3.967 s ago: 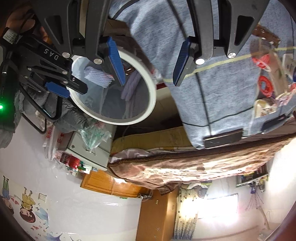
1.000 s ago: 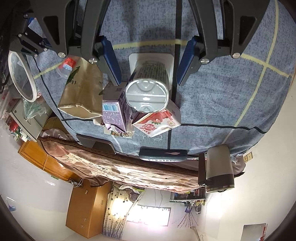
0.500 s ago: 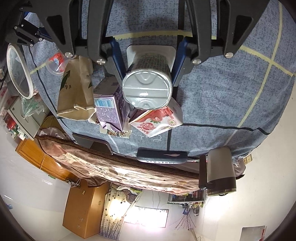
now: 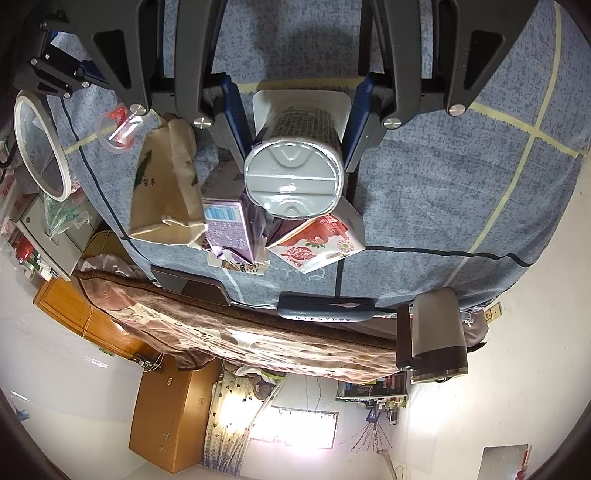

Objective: Collect trash
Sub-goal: 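Grasp the brown chocolate bar with the right gripper while the left grasps the white lidded cup, then carry the chocolate bar and white cup over the bin with both grippers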

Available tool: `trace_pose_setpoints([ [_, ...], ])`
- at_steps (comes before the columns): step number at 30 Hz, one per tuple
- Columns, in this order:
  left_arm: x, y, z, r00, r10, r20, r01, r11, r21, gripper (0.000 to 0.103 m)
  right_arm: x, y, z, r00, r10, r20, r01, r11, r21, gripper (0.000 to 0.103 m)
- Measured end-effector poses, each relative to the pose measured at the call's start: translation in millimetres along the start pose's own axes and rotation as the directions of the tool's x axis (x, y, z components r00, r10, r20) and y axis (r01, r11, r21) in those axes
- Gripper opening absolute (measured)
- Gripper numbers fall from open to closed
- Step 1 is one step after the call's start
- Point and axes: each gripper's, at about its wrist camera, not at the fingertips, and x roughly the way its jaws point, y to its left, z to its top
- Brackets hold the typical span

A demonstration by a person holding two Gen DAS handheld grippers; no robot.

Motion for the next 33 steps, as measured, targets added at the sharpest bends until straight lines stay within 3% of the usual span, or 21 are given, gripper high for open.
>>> trace_pose_setpoints([
  [17,-47.5,-16.8,-14.5,0.998,-0.002,0.056,0.001,1.0,0.019,0.05,-28.6,-4.4,-6.3,0.998,0.011,0.06,-0.012,1.0,0.025,0.023],
  [33,-82.4,-53.0,-21.7,0.995,-0.037,0.096,0.031,0.997,0.071,0.05,-67.4,-34.6,-13.1,0.99,-0.016,0.142,0.001,0.995,0.104,0.023],
])
